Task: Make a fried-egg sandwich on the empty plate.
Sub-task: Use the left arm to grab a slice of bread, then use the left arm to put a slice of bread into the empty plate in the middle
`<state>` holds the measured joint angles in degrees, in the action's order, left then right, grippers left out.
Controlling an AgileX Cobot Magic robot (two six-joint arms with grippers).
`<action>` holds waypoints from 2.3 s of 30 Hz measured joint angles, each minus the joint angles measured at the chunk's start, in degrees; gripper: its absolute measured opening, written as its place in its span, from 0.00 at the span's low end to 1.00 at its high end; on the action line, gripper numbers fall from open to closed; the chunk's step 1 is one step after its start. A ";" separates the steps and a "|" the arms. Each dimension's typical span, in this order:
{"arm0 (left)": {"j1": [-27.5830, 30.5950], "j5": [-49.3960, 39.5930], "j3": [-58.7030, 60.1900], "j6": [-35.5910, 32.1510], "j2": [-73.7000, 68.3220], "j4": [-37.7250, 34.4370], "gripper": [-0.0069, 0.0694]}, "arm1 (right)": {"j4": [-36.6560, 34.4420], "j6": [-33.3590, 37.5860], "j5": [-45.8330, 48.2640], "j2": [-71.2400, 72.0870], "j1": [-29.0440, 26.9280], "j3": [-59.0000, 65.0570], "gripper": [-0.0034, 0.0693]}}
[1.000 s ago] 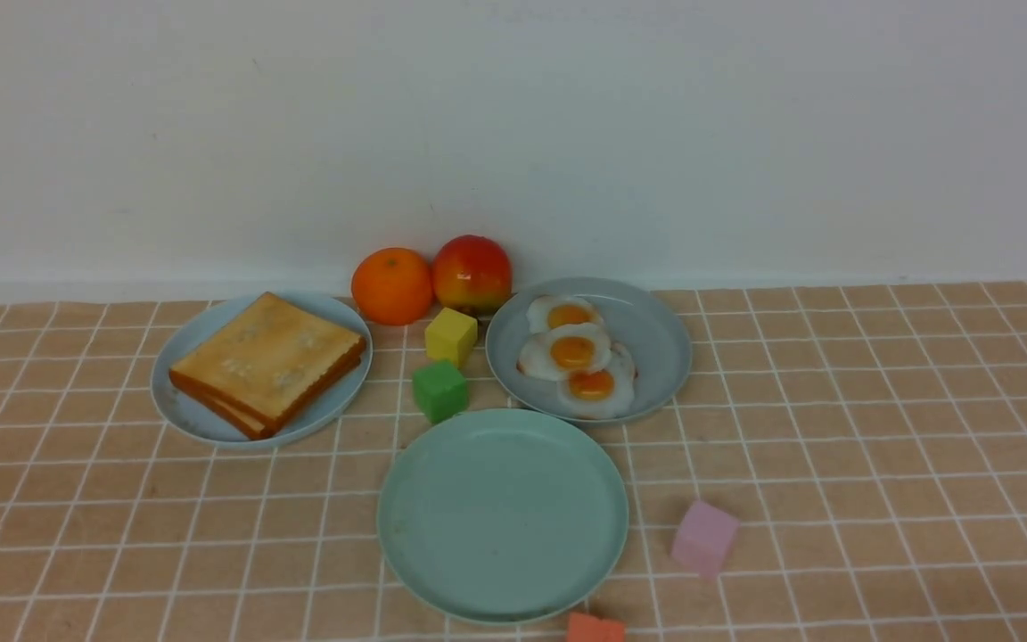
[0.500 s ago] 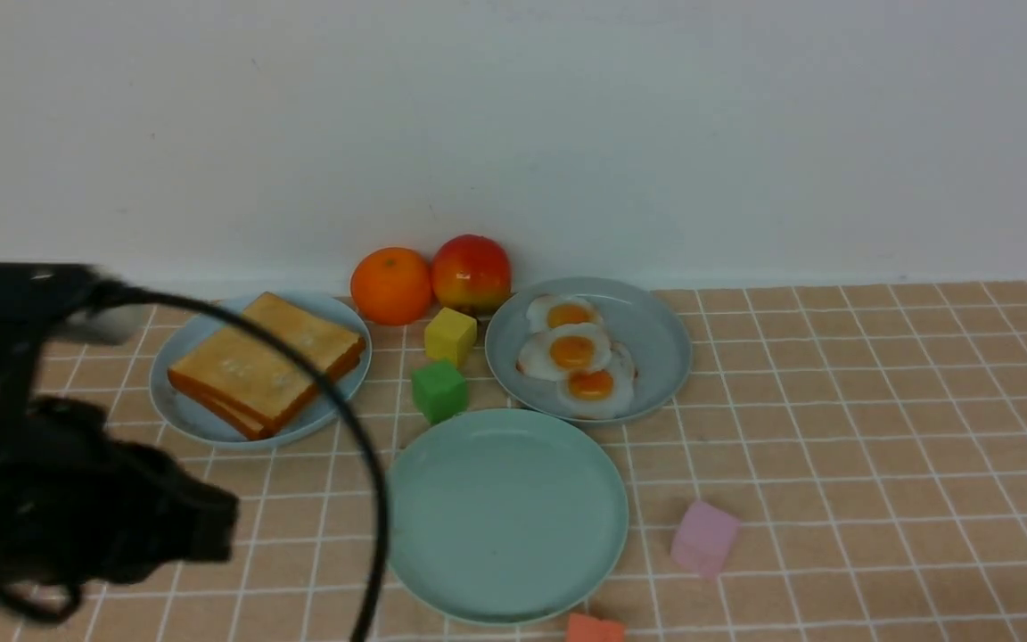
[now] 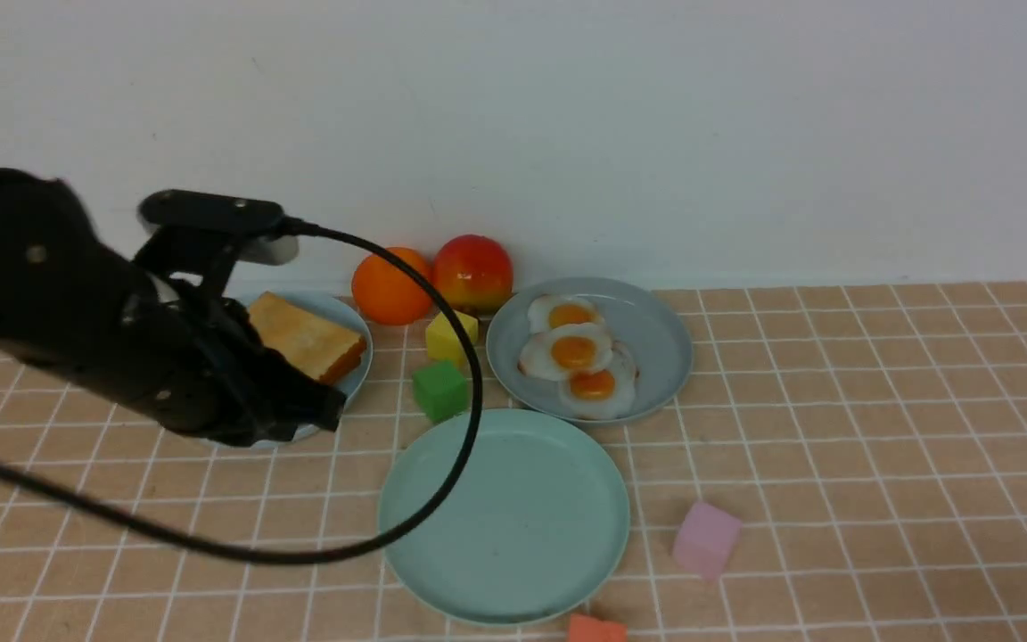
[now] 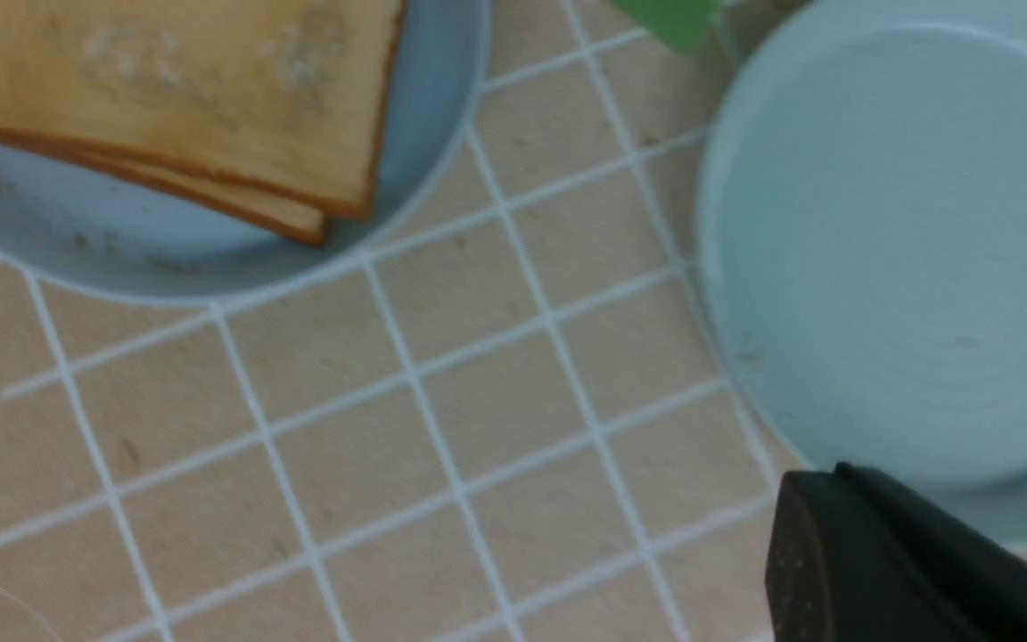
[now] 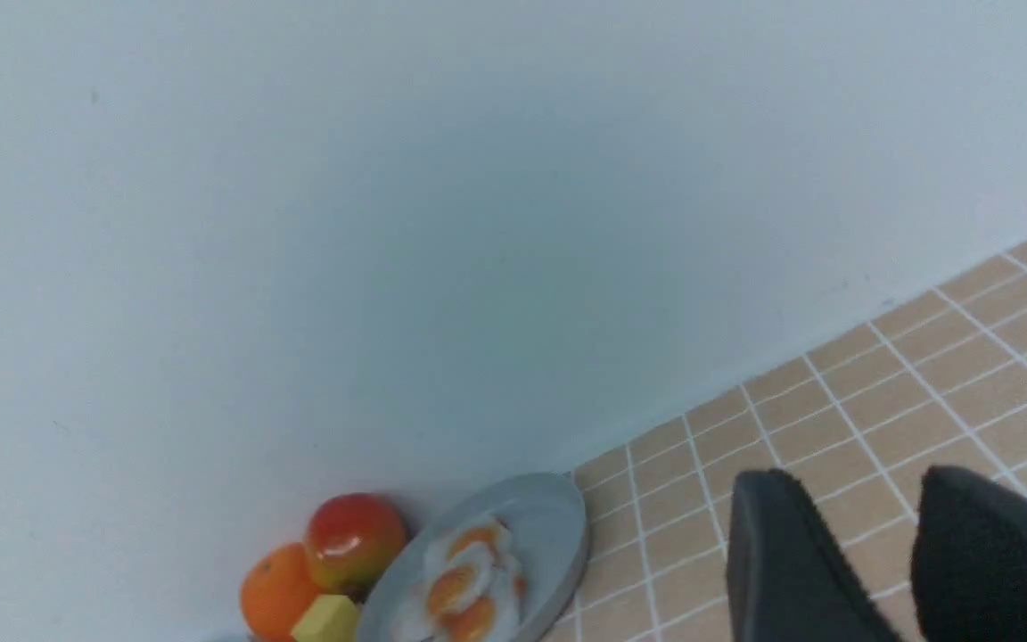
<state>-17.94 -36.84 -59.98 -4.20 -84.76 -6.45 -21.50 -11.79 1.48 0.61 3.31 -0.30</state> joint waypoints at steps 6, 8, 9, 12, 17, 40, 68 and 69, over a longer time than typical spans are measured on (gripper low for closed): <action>0.60 1.05 -8.60 8.00 -10.71 9.96 0.08 | 3.40 5.33 31.08 -9.58 4.51 -24.89 0.21; 1.42 1.16 -12.35 9.86 -14.20 12.24 0.10 | 5.33 8.58 41.35 -15.93 5.68 -34.35 0.15; 1.83 1.10 -13.78 10.12 -15.56 13.05 0.12 | 6.07 10.26 46.18 -18.35 6.07 -37.66 0.13; 3.00 0.86 -17.87 9.18 -20.03 14.81 0.23 | 7.53 14.42 55.24 -25.10 6.38 -45.92 0.08; 3.21 1.66 -20.60 -0.07 -25.43 16.76 0.51 | 7.58 18.43 57.94 -29.68 6.44 -49.34 0.06; 3.03 6.39 -21.14 -7.30 -31.26 21.55 0.32 | 4.42 18.98 57.94 -29.87 6.44 -49.34 0.10; -26.58 2.03 -11.26 -10.90 -18.78 16.38 0.30 | 3.75 19.04 61.27 -29.82 6.44 -49.34 0.13; -26.58 2.64 -11.26 -10.78 -20.38 17.45 0.30 | 3.03 19.04 62.00 -29.82 6.44 -49.34 0.13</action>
<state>-44.52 -34.20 -71.24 -14.98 -105.15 11.01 -18.47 7.25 63.48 -29.21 9.75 -49.64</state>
